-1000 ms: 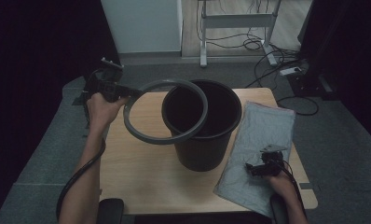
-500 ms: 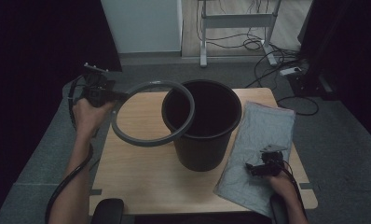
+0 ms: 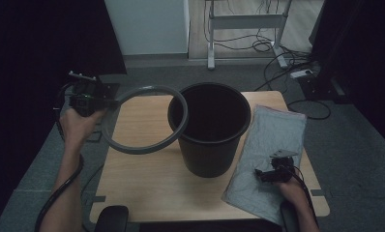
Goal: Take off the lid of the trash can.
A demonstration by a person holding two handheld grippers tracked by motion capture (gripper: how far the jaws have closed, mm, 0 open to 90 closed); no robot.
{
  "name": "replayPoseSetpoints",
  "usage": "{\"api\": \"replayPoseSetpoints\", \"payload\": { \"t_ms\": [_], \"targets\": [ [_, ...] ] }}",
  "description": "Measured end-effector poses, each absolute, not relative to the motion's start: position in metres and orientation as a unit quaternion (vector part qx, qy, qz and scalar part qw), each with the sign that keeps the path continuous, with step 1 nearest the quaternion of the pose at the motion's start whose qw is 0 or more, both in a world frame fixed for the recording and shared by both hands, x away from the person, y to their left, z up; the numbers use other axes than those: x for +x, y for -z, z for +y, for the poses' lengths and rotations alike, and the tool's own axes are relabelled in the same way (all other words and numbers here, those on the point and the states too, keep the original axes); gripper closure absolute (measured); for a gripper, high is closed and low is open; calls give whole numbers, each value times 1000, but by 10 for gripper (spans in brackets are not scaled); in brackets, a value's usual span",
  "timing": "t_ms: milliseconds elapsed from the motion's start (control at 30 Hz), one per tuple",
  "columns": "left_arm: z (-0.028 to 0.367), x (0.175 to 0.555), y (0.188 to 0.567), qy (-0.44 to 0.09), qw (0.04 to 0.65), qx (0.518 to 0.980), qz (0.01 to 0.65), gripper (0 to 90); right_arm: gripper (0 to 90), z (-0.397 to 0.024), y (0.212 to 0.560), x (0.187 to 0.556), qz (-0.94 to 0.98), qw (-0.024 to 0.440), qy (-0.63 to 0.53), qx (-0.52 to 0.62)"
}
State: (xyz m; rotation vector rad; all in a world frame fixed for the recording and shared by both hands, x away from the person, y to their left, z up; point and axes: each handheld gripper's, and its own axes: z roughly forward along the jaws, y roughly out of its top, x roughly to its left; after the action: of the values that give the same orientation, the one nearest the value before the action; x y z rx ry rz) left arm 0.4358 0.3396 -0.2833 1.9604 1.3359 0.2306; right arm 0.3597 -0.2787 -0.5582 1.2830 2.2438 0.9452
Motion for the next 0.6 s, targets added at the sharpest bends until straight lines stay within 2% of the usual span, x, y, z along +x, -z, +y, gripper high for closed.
{"api": "replayPoseSetpoints", "payload": {
  "t_ms": [600],
  "targets": [
    [383, 417, 292, -98, 373, 740, 551, 794, 0, -279, 558, 360, 800, 194, -337, 457]
  ]
}}
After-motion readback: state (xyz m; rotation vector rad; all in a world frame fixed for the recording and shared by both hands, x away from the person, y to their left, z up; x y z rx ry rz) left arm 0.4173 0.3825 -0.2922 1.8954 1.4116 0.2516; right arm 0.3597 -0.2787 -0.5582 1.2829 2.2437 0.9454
